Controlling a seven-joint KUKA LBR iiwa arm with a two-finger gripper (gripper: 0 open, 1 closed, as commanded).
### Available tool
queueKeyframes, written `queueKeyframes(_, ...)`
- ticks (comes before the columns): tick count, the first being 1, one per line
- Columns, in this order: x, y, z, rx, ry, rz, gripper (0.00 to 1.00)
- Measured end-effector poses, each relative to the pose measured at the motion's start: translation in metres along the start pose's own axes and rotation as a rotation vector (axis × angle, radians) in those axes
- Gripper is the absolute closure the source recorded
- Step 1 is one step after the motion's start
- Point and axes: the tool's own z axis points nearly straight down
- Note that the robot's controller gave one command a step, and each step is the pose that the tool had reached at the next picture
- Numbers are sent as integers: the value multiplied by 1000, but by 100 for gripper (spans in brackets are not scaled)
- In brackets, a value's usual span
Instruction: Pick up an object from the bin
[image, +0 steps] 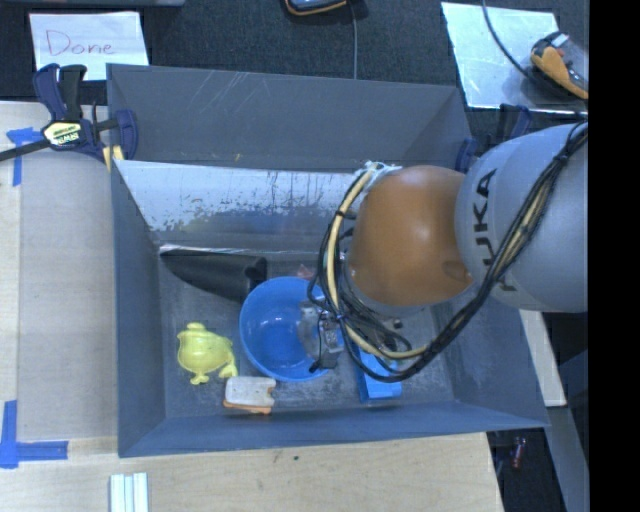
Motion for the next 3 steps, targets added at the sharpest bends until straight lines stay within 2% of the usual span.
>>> queueKeyframes(1, -2, 1, 24, 2, -6, 2, 100)
queueKeyframes(2, -20, -22, 74, 2, -6, -265, 100)
queueKeyframes(3, -2, -8, -26, 1, 5, 13, 100)
